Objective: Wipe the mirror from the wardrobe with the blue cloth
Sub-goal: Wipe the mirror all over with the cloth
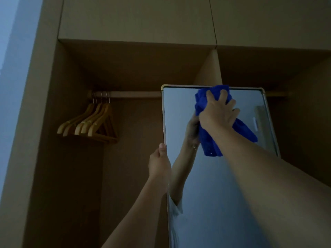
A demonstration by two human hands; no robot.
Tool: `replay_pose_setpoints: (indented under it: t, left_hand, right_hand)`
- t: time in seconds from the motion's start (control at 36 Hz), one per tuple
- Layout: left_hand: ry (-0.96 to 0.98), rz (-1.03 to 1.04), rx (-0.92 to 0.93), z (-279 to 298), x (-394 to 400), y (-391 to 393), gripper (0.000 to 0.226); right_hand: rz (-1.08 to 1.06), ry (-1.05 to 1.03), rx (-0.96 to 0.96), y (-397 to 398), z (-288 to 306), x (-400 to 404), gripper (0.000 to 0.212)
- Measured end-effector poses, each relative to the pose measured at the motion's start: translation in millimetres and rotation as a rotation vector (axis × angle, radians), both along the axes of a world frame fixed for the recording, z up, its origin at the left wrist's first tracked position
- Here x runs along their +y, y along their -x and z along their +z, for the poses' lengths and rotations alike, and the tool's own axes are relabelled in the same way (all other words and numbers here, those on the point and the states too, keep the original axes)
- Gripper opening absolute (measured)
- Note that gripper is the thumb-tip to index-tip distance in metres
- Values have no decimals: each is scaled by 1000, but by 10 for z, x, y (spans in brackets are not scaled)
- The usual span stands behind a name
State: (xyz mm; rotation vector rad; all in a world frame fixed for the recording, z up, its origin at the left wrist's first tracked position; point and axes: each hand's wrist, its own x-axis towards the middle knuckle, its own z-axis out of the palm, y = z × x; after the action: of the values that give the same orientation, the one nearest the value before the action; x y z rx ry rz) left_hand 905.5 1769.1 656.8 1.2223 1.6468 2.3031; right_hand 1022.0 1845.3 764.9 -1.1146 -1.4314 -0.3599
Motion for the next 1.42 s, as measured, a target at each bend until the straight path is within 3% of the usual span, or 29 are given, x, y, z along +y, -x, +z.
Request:
replay_pose_setpoints:
  t: [0.14,0.31,0.47,0.61,0.94,1.19,1.42]
  left_hand:
    - [25,14,36,-2,-27,-3,53]
    - [-37,-11,-12,-25,5,-11,52]
    - [-41,-44,-70,-29,87,30,53]
    - [-36,-41,-78,-39,120,43,49]
    - [-28,7,-53,-53,66,-41,70]
    - [-99,-15,-30,-52,19,-81,53]
    - [-92,14,-1,-152,-84,-42,69]
  right_hand:
    - [-47,57,13,56,-40,-88,74]
    - [58,-183,-146,377,-52,-304,78]
    - [113,-245,-197,251,42,-89,76]
    - [79,-207,-133,-40,82,158,70]
    - [32,-72,-3,-470,73,496,64]
    - [33,-23,38,-590,88,573,65]
    - [29,165,56,-1030,191,854,65]
